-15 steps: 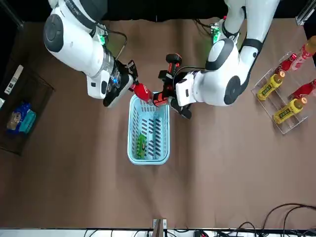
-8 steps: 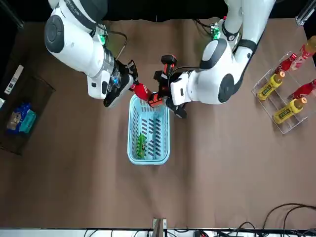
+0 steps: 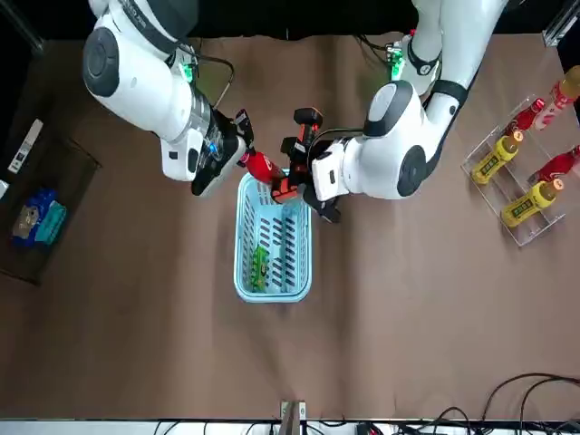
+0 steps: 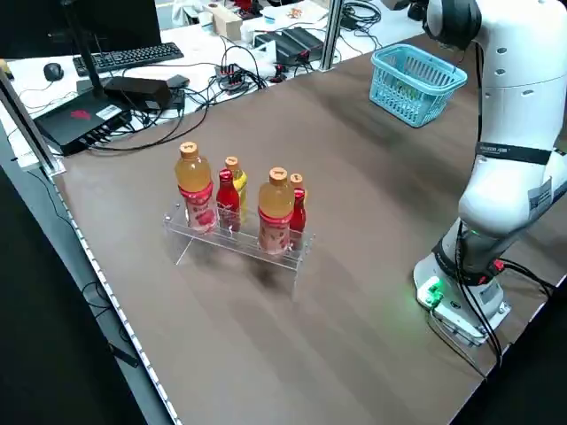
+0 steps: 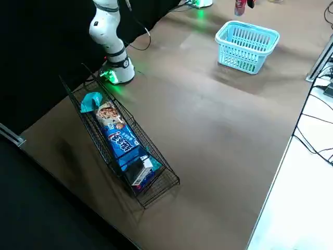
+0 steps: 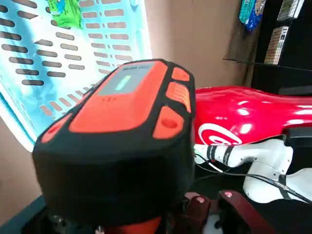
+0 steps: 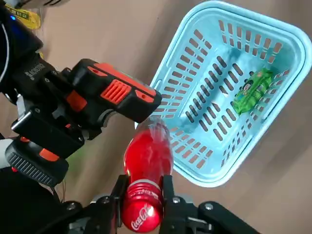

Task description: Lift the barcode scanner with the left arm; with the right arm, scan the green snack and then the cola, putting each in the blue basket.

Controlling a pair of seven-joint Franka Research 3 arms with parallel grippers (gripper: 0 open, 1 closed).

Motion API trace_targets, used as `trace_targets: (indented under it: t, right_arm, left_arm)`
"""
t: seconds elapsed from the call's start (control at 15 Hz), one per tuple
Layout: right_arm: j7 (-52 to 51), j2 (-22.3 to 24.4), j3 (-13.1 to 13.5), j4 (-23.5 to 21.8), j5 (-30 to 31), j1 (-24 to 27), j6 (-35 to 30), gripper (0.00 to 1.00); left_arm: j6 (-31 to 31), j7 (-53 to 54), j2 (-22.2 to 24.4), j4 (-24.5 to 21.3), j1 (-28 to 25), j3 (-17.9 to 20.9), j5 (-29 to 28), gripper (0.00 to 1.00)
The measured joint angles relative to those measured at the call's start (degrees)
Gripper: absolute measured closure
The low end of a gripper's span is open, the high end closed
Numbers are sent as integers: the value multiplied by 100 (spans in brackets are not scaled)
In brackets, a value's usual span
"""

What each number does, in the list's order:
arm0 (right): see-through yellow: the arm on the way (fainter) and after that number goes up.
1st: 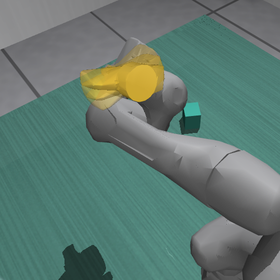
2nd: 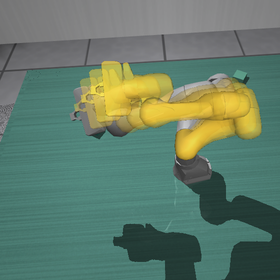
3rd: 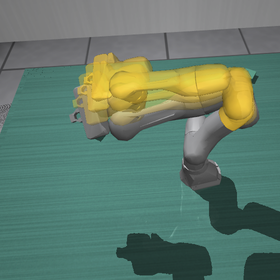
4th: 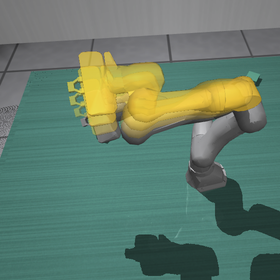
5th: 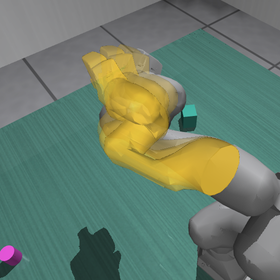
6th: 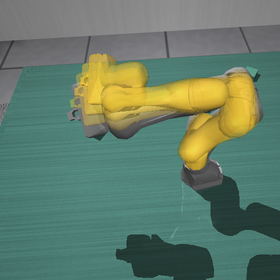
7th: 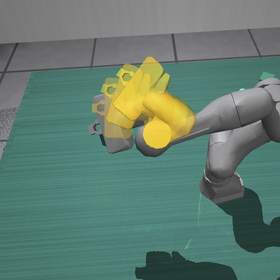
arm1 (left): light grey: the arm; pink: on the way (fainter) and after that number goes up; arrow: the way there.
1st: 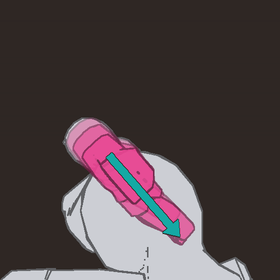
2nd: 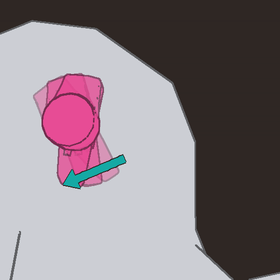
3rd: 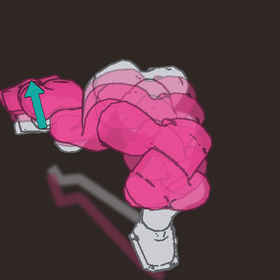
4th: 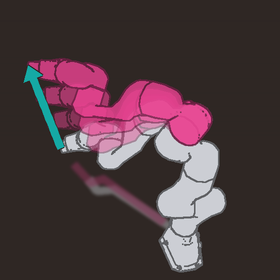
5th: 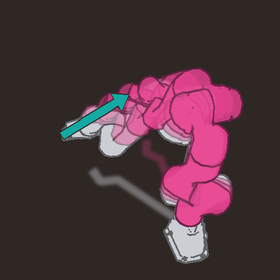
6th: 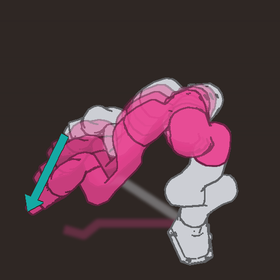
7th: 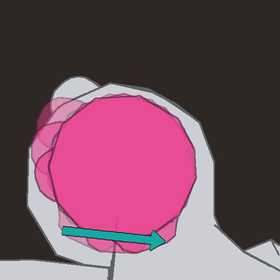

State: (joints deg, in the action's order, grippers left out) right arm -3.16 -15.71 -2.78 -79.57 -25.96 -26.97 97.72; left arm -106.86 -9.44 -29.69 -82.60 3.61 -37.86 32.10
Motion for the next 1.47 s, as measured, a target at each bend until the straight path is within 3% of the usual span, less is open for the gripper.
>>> trace_targets:
  t: [0.13, 0.53, 0.87, 1.13, 1.47]
  right_arm:
    - [51, 0, -7, 0, -2, -4, 8, 67]
    - [161, 0, -15, 0, -2, -6, 45, 67]
    - [160, 0, -31, 0, -2, -58, 49, 67]
    - [347, -56, -7, -31, 16, -86, 75, 67]
    - [722, -530, 132, -78, 474, -39, 152, 67]
  left_arm:
    - [23, -9, 0, 10, -17, -1, 0, 86]
    - [1061, -100, 157, 85, -845, 2, -220, 86]
    - [1765, -259, 254, 43, -1343, 9, -1280, 86]
    - [1823, -437, 251, -227, -1646, 36, -2279, 86]
    - [1815, -733, 114, -675, -1828, 148, -3613, 86]
